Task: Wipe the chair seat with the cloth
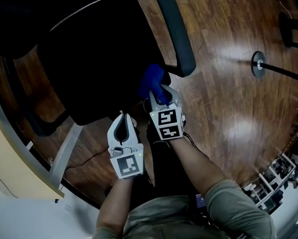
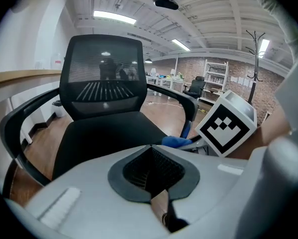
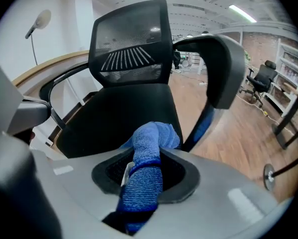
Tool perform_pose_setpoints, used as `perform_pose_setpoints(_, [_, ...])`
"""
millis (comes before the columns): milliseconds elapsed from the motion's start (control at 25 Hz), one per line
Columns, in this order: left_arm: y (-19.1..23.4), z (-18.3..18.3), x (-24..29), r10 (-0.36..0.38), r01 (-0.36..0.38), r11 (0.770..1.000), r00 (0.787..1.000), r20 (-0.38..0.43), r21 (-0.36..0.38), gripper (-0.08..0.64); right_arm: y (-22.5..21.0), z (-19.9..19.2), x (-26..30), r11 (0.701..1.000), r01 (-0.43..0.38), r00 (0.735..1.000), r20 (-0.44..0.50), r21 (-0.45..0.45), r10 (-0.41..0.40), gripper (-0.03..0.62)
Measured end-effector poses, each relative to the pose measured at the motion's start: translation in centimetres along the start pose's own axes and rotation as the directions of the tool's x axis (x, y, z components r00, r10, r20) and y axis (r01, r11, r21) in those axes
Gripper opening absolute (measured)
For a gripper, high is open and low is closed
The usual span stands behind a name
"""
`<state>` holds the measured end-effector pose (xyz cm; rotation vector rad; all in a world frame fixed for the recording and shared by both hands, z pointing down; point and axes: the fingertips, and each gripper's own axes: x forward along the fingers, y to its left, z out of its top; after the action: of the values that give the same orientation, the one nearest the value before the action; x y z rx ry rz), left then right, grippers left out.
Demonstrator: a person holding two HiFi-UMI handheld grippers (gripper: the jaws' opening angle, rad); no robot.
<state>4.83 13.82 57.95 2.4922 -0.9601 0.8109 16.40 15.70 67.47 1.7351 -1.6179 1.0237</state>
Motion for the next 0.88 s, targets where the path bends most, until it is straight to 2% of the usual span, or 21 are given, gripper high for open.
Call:
perform_pose_setpoints(200, [-3.0, 0.4, 1.5, -0.020, 0.020, 1.000, 1.000, -0.012, 0.023, 0.003, -4.4, -1.7, -0.1, 0.997, 0.033, 0.999, -0.024, 0.070, -0.031, 0.110])
perform_pose_setpoints(360, [-3.8, 0.7, 2.0, -0.006, 0.007, 0.999, 1.000, -0.009, 0.033, 0.003, -6.1, -2.6, 0.4, 0.994, 0.034, 0.999, -0.045, 0.101, -0.030, 0.109])
perform_pose_setpoints(640, [-3.9, 2.3, 1.8, 0.050, -0.051, 0.998, 0.999, 0.014, 0.033, 0.003, -6.8, -3.5, 1.1, 0.997, 0.001, 0.996, -0.085, 0.080, 0.006, 0.109])
perform_pose_setpoints(880, [-2.7, 5.4, -1.6, 0.109, -0.109, 0.994, 0.993, 0.045, -0.003, 0.003, -4.7, -0.9, -2.3, 0.998, -0.053, 0.995, -0.089, 0.019, 0.054, 0.109])
